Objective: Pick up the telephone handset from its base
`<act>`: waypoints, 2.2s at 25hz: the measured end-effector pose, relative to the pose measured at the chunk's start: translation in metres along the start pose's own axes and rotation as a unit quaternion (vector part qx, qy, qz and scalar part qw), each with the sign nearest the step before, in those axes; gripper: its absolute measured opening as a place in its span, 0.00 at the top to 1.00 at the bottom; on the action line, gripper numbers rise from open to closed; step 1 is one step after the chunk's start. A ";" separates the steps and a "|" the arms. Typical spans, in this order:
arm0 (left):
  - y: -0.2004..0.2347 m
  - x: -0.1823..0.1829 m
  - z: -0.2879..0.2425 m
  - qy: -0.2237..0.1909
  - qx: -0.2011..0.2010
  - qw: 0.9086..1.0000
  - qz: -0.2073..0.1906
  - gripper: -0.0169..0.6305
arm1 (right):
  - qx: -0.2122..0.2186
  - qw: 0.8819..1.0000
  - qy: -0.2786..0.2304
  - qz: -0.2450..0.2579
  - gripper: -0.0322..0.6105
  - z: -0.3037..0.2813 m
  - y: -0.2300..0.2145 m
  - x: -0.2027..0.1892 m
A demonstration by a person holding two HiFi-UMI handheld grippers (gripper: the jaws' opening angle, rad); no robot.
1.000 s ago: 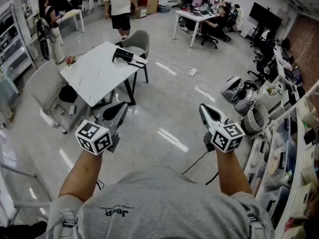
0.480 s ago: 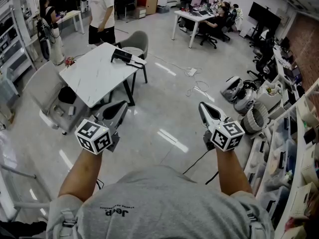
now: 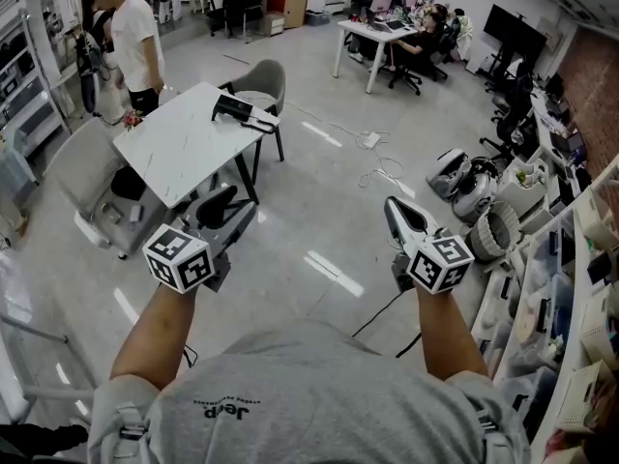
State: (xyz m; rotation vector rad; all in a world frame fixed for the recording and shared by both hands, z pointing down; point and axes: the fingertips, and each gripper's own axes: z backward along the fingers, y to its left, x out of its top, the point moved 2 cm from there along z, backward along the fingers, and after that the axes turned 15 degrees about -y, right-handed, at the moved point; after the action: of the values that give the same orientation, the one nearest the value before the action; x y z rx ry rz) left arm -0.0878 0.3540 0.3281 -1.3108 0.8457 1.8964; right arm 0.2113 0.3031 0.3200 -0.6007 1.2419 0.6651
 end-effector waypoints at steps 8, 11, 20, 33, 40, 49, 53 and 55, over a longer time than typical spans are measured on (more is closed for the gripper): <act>-0.042 -0.006 -0.033 -0.003 0.014 1.000 -0.025 0.36 | 0.028 1.000 -0.003 -0.002 0.94 0.023 -0.039 0.010; -0.056 -0.014 -0.043 -0.005 0.023 0.999 -0.024 0.36 | 0.039 0.999 -0.003 -0.002 0.94 0.029 -0.054 0.010; -0.050 -0.020 -0.071 0.001 0.038 0.999 -0.036 0.36 | 0.051 0.999 0.000 -0.017 0.94 0.011 -0.085 -0.004; 0.152 -0.056 -0.187 -0.012 -0.029 0.999 -0.008 0.36 | -0.012 1.000 0.012 0.004 0.94 -0.166 -0.133 -0.061; 0.291 -0.050 -0.261 0.004 -0.078 0.997 -0.016 0.36 | -0.044 0.999 -0.010 0.014 0.94 -0.308 -0.154 -0.067; 0.379 -0.064 -0.323 0.012 -0.090 0.996 0.001 0.36 | -0.064 0.998 0.003 0.015 0.94 -0.397 -0.199 -0.086; 0.394 -0.080 -0.358 0.018 -0.085 0.996 0.008 0.36 | -0.060 0.998 0.005 0.001 0.94 -0.418 -0.233 -0.102; 0.393 -0.090 -0.376 0.022 -0.082 0.996 0.009 0.36 | -0.058 0.998 0.007 -0.008 0.94 -0.424 -0.255 -0.109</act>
State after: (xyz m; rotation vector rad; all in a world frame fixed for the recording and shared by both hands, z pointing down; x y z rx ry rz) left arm -0.1914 -0.1865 0.3592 -1.4526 0.7387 1.9916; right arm 0.1053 -0.1919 0.3466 -0.7114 1.2168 0.7231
